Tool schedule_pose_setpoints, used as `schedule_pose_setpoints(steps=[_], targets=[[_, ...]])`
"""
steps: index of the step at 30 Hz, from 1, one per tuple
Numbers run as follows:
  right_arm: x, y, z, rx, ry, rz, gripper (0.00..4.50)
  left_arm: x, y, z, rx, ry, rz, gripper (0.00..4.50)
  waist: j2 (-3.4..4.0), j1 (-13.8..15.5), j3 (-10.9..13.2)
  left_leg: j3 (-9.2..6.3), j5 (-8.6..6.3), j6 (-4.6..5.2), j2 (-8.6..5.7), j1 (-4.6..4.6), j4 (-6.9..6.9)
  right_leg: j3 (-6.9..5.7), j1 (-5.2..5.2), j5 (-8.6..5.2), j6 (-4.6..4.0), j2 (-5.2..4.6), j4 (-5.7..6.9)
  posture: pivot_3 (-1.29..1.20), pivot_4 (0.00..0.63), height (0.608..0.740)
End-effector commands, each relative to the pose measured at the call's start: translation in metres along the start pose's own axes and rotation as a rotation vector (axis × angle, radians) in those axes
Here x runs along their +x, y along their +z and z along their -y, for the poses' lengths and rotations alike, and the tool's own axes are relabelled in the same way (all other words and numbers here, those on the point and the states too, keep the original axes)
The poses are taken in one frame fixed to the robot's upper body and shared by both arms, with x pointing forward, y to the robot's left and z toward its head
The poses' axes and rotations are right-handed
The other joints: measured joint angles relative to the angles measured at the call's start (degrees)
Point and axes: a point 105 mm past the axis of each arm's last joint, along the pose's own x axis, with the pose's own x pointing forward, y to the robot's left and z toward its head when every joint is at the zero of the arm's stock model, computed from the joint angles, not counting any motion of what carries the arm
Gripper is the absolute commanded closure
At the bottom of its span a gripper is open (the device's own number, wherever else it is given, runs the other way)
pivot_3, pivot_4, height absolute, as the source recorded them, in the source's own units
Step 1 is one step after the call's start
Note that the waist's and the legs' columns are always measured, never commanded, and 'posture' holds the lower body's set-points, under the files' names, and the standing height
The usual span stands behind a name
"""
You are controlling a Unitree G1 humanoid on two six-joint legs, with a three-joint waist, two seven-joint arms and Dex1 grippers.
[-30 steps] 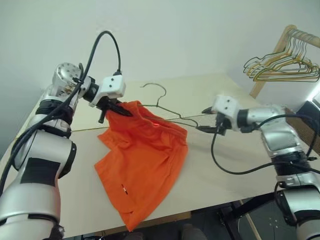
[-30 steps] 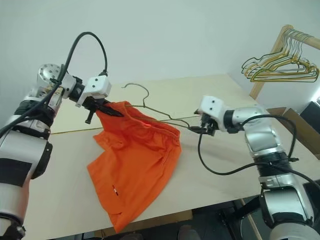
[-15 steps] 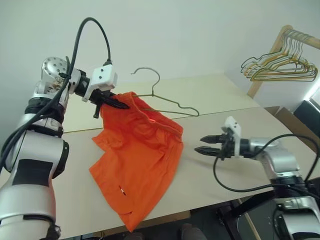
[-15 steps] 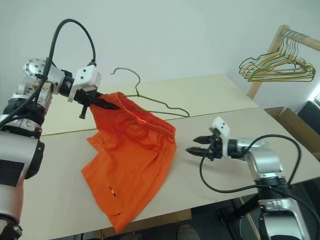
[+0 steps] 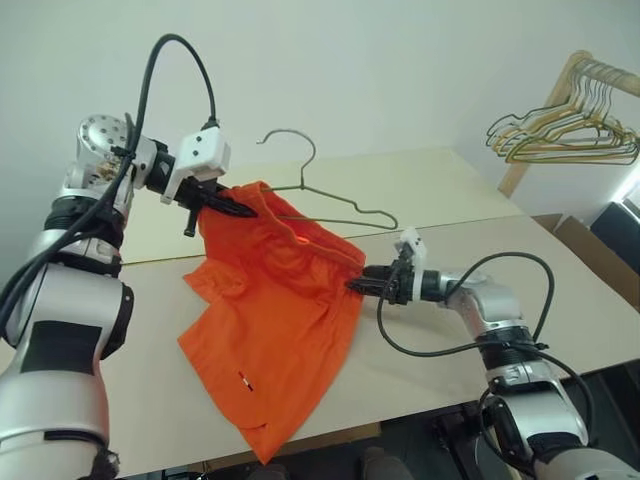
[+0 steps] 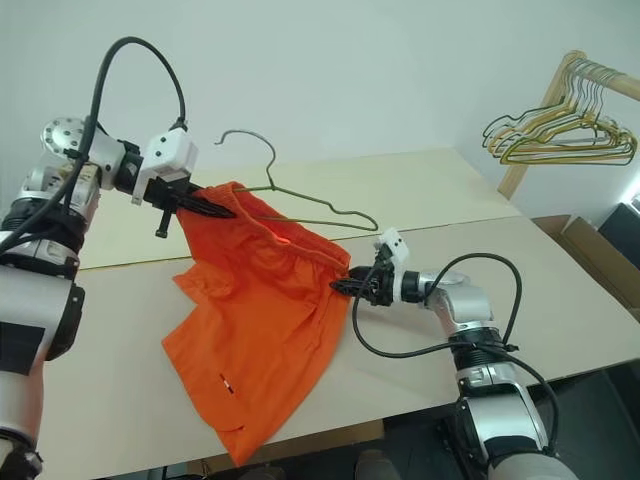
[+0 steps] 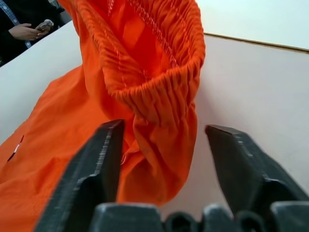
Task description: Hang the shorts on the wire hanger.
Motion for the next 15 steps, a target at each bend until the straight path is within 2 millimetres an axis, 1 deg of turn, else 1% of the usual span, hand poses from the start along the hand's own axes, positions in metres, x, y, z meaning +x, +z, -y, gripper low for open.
schedule_pose_setpoints(steps=[1,6,11,13,15], targets=[[-0.002,0.015,0.0,-0.026,0.004,0.035,2.76,-0.005,0.009,-0.003,0.028,0.021,0.034,4.5,0.0,0.0,0.0,0.0,0.0,0.0,-0.01,0.0,0.0,0.0,0.0,0.0,0.0,0.0,0.01,-0.02,0.0,0.74],[-0.001,0.014,0.004,-0.021,-0.025,0.048,4.45,-0.006,0.005,-0.001,0.021,0.024,0.034,4.5,0.0,-0.03,0.0,0.01,0.0,0.0,-0.01,0.0,0.0,0.01,-0.01,0.0,0.0,-0.01,0.03,-0.02,0.0,0.74],[-0.011,0.017,0.008,0.004,-0.036,0.065,4.49,-0.01,0.0,0.003,0.017,0.024,0.03,4.5,0.0,-0.04,0.0,0.01,0.0,0.0,-0.01,-0.01,0.0,0.01,-0.03,0.0,0.0,-0.02,0.04,-0.02,0.0,0.74],[-0.024,0.023,0.012,0.01,-0.046,0.078,4.49,-0.014,-0.004,0.008,0.01,0.02,0.021,4.5,0.0,-0.01,0.0,0.0,0.0,0.0,-0.02,0.0,0.0,0.01,-0.03,0.0,0.0,-0.03,0.04,-0.02,0.0,0.74],[-0.038,0.025,0.011,-0.024,-0.031,0.064,4.49,-0.018,-0.009,0.012,-0.002,0.021,0.01,4.5,0.0,0.01,0.0,-0.01,0.0,0.0,-0.01,-0.01,0.0,0.01,-0.04,0.0,0.0,-0.03,0.04,-0.02,0.0,0.74]])
